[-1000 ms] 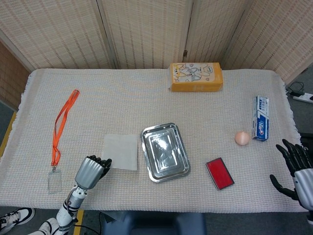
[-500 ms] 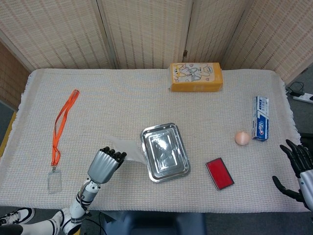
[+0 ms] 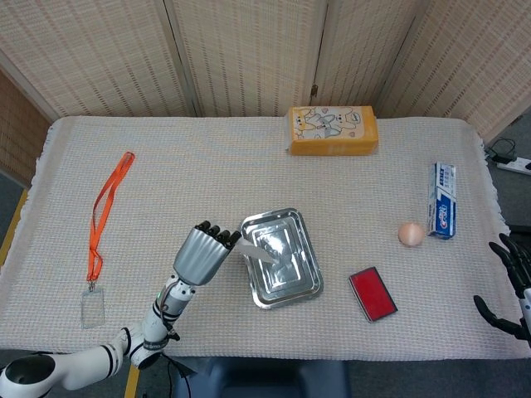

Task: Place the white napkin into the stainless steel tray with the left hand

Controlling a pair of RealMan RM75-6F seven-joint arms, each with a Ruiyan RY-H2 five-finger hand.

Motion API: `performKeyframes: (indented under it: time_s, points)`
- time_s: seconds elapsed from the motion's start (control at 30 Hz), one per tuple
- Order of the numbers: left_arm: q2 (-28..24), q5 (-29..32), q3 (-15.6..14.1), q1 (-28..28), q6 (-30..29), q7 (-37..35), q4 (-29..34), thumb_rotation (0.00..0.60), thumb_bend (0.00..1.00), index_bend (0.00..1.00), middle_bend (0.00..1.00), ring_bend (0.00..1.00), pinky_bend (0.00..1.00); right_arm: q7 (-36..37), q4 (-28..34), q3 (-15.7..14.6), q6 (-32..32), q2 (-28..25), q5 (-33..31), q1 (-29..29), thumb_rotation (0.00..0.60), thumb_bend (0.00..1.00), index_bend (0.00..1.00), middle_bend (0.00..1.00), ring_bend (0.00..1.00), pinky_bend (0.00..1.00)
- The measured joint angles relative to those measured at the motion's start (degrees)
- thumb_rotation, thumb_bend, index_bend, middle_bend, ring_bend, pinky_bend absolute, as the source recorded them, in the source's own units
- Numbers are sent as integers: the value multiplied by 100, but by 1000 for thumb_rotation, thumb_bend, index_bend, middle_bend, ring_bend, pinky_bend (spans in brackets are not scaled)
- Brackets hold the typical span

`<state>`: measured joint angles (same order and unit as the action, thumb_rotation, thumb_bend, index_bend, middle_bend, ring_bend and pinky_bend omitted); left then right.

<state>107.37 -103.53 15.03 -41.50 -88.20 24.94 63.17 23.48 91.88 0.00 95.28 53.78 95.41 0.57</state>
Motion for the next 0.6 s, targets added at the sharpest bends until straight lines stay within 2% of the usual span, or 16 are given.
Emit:
performKeyframes:
  time_s: [0.1, 0.37, 0.47, 0.6]
  points:
    - [-65, 73, 122, -129, 17, 69, 28, 600, 588, 681, 1000, 1000, 1000, -18, 10, 13, -89, 1, -46, -36, 600, 402, 0, 0, 0, 0]
    - [-10, 234, 222, -320, 74, 138, 0, 600, 590, 680, 1000, 1000, 1000, -124, 60, 37, -266, 23, -101, -120, 600, 402, 0, 0, 0, 0]
    - [95, 268, 126, -315, 75, 116, -77, 600, 591, 679, 1000, 1000, 1000, -120, 64, 50, -281, 23, -121, -131, 600, 403, 0, 0, 0, 0]
    - [236, 248, -244, -181, 61, 105, -168, 600, 591, 678, 1000, 1000, 1000, -67, 60, 58, -261, 17, -119, -129, 600, 403, 0, 0, 0, 0]
